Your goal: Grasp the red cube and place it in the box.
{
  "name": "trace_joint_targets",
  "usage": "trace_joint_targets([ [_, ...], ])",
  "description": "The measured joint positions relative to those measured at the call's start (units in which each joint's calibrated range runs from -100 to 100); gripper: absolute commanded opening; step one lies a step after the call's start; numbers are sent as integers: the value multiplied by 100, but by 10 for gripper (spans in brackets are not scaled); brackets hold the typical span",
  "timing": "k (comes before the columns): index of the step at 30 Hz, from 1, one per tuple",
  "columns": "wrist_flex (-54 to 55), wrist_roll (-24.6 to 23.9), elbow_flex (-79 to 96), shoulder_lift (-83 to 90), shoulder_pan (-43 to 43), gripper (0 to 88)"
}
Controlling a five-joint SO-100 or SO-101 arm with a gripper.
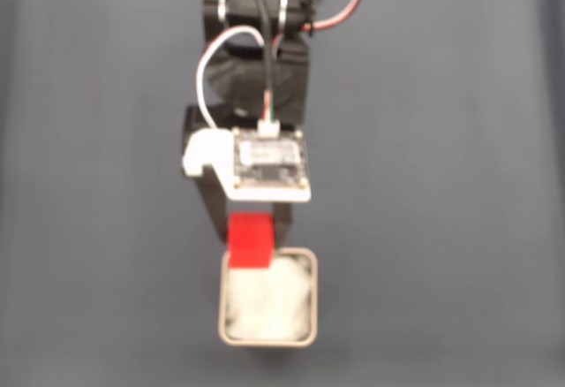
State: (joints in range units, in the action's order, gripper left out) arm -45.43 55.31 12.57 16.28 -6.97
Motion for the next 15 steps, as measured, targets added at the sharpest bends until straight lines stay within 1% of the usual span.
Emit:
trace_joint_targets([
  [5, 0, -83, -362, -365, 45, 66],
  [15, 0, -93, -1040, -1033, 163, 67],
])
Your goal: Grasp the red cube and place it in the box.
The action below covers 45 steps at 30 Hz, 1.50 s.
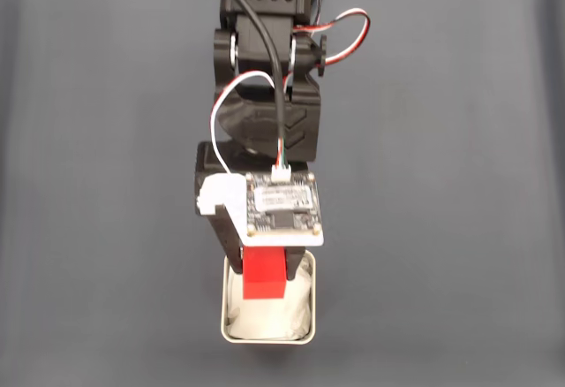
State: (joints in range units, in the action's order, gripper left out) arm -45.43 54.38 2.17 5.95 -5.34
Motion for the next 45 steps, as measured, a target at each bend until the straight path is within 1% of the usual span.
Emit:
trace_joint_targets([
  [22, 16, -88, -416, -738, 82, 67],
  [40, 167, -122, -416, -929, 82, 68],
  [43, 175, -151, -416, -929, 89, 94],
  [45, 199, -151, -416, -929, 96, 172],
])
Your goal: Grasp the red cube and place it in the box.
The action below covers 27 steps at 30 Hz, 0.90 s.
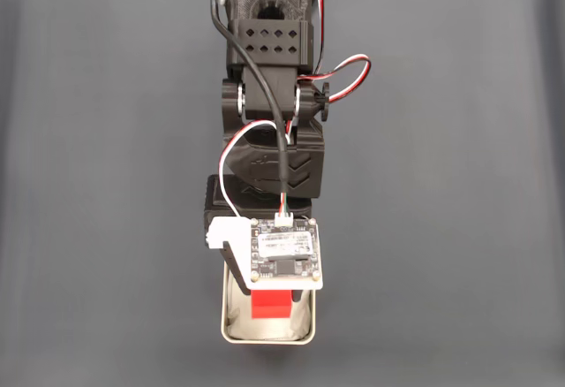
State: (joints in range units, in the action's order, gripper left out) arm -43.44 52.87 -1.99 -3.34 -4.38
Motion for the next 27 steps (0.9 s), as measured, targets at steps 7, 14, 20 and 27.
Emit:
trace_joint_targets([
  [7, 159, -20, 0, 0, 15, 373],
  [14, 374, -20, 0, 0, 15, 397],
  [20, 422, -20, 0, 0, 15, 399],
  [27, 461, -20, 172, 0, 15, 399],
])
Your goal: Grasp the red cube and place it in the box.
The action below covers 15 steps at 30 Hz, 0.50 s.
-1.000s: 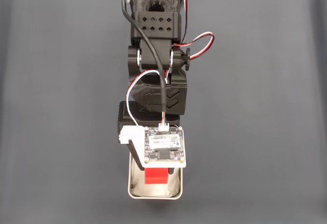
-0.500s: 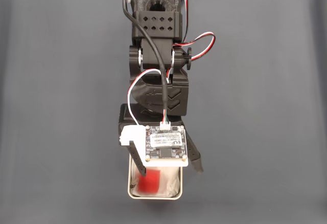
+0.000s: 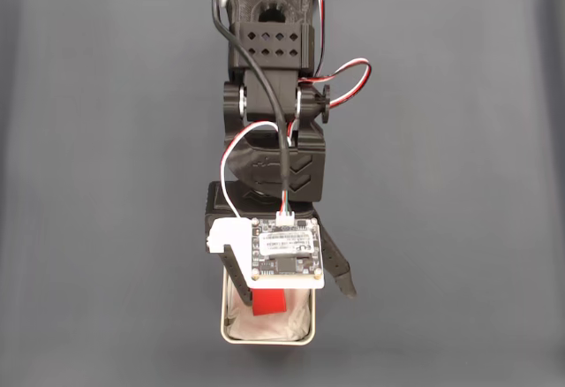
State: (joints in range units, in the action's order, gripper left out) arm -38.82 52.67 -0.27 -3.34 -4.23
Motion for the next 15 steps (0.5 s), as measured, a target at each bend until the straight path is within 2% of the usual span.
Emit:
trace_joint_targets([
  [9, 64, 0, 181, 26, 0, 377],
  [10, 88, 0, 181, 26, 0, 333],
  [13, 95, 0, 208, 96, 0, 43],
  [14, 103, 0, 208, 139, 0, 0],
  [15, 127, 0, 208, 200, 0, 0],
])
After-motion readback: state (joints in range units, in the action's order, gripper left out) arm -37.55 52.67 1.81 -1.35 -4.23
